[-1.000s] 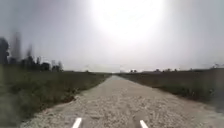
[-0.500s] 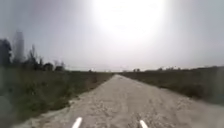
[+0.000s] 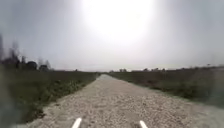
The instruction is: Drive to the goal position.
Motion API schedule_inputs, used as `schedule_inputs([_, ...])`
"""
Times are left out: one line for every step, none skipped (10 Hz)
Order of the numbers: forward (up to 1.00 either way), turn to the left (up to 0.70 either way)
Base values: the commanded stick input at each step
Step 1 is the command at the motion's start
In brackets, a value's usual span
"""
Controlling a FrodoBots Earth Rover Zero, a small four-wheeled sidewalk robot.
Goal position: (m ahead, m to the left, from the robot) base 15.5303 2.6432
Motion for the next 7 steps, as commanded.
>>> schedule_inputs([0.70,0.00])
schedule_inputs([0.70,0.00])
schedule_inputs([0.70,0.00])
schedule_inputs([0.70,0.00])
schedule_inputs([0.70,0.00])
schedule_inputs([0.70,0.00])
schedule_inputs([0.70,0.00])
